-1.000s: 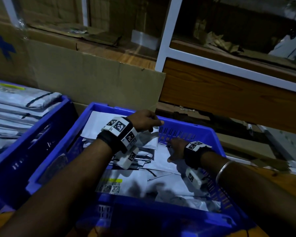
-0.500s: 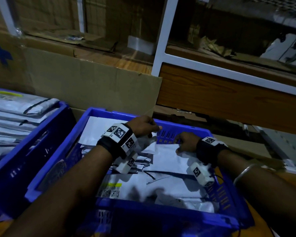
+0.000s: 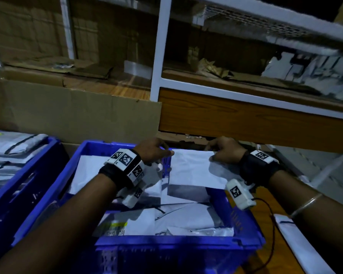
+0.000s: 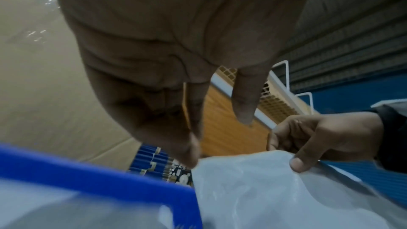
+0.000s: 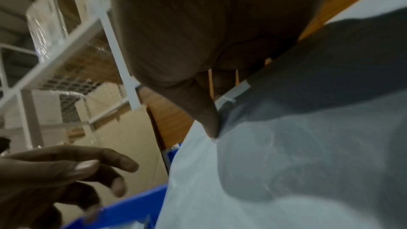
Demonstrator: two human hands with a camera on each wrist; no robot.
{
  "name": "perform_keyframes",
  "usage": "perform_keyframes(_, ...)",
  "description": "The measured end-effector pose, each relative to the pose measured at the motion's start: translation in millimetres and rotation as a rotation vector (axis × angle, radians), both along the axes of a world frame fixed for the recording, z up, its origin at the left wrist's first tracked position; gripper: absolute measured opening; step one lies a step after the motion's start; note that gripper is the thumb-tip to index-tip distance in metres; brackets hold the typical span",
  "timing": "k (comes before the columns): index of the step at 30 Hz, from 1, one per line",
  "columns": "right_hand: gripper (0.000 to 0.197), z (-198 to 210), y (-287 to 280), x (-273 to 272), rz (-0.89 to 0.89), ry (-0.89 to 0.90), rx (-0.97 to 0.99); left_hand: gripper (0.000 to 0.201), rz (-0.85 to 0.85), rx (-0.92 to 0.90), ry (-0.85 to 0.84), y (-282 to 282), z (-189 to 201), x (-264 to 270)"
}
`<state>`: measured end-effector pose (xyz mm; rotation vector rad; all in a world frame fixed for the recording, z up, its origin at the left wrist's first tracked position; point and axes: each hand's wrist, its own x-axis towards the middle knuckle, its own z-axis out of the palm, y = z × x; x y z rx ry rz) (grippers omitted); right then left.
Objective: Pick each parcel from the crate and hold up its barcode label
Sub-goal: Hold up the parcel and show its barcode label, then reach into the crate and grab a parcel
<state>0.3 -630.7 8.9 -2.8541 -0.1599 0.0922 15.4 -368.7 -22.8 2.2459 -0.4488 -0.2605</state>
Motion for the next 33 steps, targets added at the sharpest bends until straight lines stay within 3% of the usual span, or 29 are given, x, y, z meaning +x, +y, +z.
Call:
perform_keyframes(3, 0.024, 13.3, -0.5, -11.1, -0.009, -0.036, 0.097, 0.042, 0.022, 0.017, -0.062, -1.7, 10.1, -1.6)
perform_keyframes(5, 0.025, 18.0, -0.3, -17.4, 0.000, -0.074, 0.122, 0.040, 0.069, 0.047, -0.079, 0.6, 12.7, -1.6)
perform_keyframes(10, 0.021, 16.4, 9.5, -29.1, 0.030, -0.089, 0.130, 0.052, 0.112, 0.292, -0.012, 16.3, 1.7, -1.2)
perform_keyframes(15, 0.023, 9.5, 24.9, -29.8, 0.108, -0.067, 0.210, 0.053, 0.099, 0.090, 0.094, 24.6, 4.3, -9.7)
perform_keyframes(17, 0.027, 8.4, 32.0, -27.7, 0.114, -0.072, 0.248, 0.065, 0.078, 0.004, 0.089, 28.8, 4.0, -7.5)
perform_keyframes(18, 0.028, 8.0, 34.9, -26.7, 0.118, -0.076, 0.268, 0.065, 0.069, -0.019, 0.086, 31.2, 4.7, -7.6)
perform_keyframes(22, 0.028, 7.6, 44.2, -30.5, 0.159, -0.092, 0.289, 0.031, 0.068, -0.111, 0.036, 42.1, 13.1, -13.7)
perform_keyframes(27, 0.011, 6.5, 51.3, -38.3, 0.209, -0.144, 0.251, 0.007, 0.120, -0.125, -0.034, 57.6, 10.5, -12.2)
perform_keyframes(31, 0.007, 4.7, 57.8, -45.2, 0.232, -0.206, 0.245, 0.011, 0.192, -0.040, -0.037, 63.5, 15.5, -20.7)
perform_keyframes(33, 0.006, 4.9, 60.7, -48.1, 0.232, -0.249, 0.239, 0.020, 0.256, -0.123, 0.036, 63.2, 19.7, -27.9)
